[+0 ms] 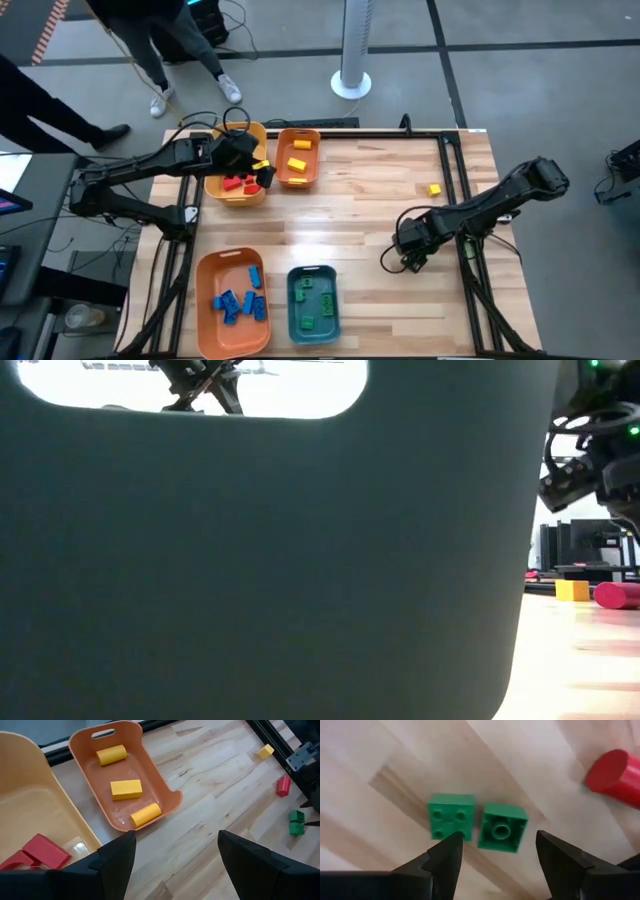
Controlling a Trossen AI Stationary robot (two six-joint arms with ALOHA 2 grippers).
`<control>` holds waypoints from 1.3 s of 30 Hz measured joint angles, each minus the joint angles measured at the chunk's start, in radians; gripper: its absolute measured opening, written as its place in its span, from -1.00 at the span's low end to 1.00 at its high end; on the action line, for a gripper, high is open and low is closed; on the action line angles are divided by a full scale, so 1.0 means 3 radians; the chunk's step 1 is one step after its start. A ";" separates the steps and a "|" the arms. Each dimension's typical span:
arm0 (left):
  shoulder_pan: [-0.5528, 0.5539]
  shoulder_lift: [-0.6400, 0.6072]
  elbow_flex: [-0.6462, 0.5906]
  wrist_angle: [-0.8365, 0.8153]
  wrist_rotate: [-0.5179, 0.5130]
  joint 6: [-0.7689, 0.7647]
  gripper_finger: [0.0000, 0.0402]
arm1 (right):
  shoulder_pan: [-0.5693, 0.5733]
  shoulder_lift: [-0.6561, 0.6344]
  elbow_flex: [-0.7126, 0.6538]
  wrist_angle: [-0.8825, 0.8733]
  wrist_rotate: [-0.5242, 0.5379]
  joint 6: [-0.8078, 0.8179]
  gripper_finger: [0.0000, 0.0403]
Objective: Sort blocks
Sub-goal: Put the green game piece into the blue bin
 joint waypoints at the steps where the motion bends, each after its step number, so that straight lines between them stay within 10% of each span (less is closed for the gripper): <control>1: 0.0000 0.0000 0.0000 -0.0001 0.0011 -0.0006 0.37 | -0.0003 0.0001 -0.0030 0.0025 0.0000 0.0007 0.28; 39: 0.0000 0.0000 0.0000 -0.0004 0.0115 -0.0005 0.37 | 0.0068 0.0010 -0.0363 0.0337 0.0008 0.0466 0.14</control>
